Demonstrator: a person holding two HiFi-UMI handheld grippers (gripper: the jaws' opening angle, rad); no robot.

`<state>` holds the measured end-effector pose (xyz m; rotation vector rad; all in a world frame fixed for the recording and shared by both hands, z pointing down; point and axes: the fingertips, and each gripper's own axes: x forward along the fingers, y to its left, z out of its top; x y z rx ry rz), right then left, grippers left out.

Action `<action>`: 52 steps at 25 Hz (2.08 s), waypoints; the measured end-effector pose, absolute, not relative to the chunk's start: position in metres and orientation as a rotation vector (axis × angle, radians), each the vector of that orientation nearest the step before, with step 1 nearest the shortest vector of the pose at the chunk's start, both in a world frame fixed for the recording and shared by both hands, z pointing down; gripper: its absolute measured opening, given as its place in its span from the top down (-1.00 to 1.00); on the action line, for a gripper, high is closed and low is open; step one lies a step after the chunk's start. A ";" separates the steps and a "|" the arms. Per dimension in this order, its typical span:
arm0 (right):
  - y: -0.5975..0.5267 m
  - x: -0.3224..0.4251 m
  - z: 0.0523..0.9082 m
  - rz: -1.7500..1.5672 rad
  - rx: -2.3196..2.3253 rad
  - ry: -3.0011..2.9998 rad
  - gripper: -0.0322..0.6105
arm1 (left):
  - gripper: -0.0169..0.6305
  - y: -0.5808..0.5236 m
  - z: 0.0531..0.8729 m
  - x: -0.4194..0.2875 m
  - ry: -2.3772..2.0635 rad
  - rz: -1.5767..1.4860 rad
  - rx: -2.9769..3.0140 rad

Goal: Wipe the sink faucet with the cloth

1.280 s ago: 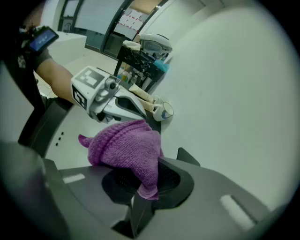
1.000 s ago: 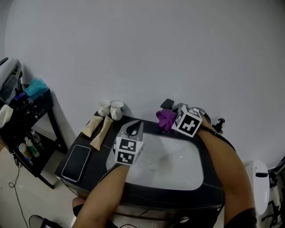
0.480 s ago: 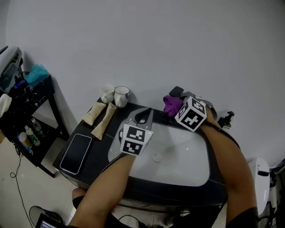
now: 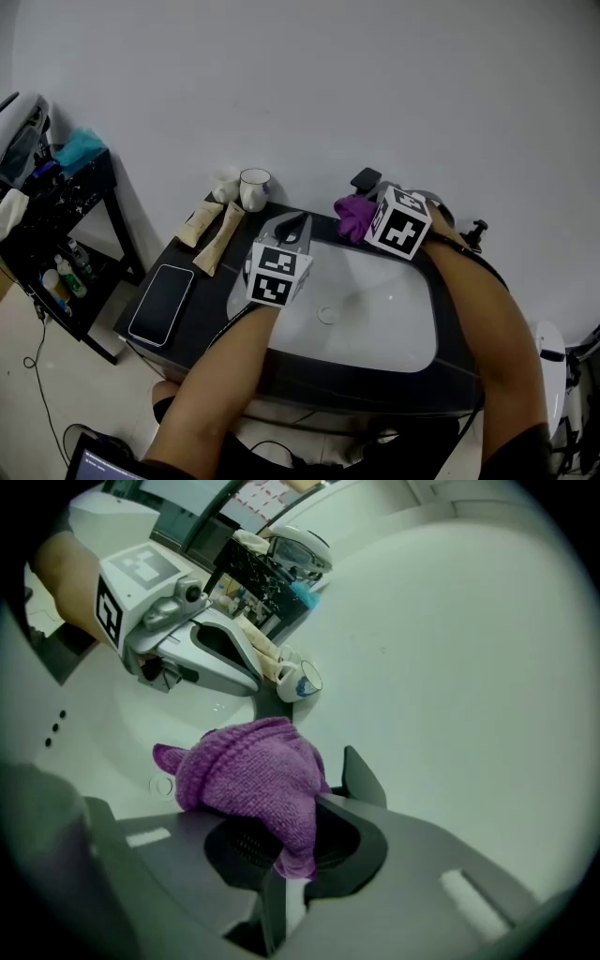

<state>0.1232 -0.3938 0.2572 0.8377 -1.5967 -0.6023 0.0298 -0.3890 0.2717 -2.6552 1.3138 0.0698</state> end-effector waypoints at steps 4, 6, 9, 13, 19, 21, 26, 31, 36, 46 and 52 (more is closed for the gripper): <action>-0.377 0.116 0.259 -0.617 0.837 -1.622 0.77 | 0.90 -0.385 0.274 0.025 1.337 0.060 -2.651; -0.366 0.112 0.259 -0.641 0.821 -1.611 0.77 | 0.90 -0.383 0.274 0.023 1.349 0.064 -2.652; -0.348 0.106 0.261 -0.752 0.789 -1.538 0.77 | 0.90 -0.381 0.274 0.023 1.352 0.076 -2.667; -0.321 0.099 0.276 -0.915 0.787 -1.481 0.76 | 0.90 -0.381 0.275 0.025 1.348 0.063 -2.662; -0.313 0.109 0.322 -0.865 0.847 -1.566 0.76 | 0.90 -0.380 0.273 0.027 1.339 0.066 -2.658; -0.326 0.116 0.323 -0.897 0.953 -1.563 0.76 | 0.90 -0.380 0.271 0.027 1.335 0.076 -2.659; -0.363 0.124 0.326 -0.963 1.173 -1.546 0.75 | 0.90 -0.383 0.275 0.029 1.342 0.034 -2.648; -0.390 0.138 0.320 -1.017 1.338 -1.499 0.75 | 0.90 -0.388 0.276 0.033 1.337 0.034 -2.655; -0.416 0.154 0.308 -0.958 1.420 -1.508 0.74 | 0.90 -0.397 0.275 0.040 1.310 0.072 -2.681; -0.422 0.173 0.302 -0.988 1.517 -1.506 0.74 | 0.90 -0.395 0.273 0.067 1.235 0.157 -2.729; -0.426 0.169 0.322 -0.875 1.472 -1.532 0.74 | 0.90 -0.396 0.271 0.063 1.232 0.132 -2.700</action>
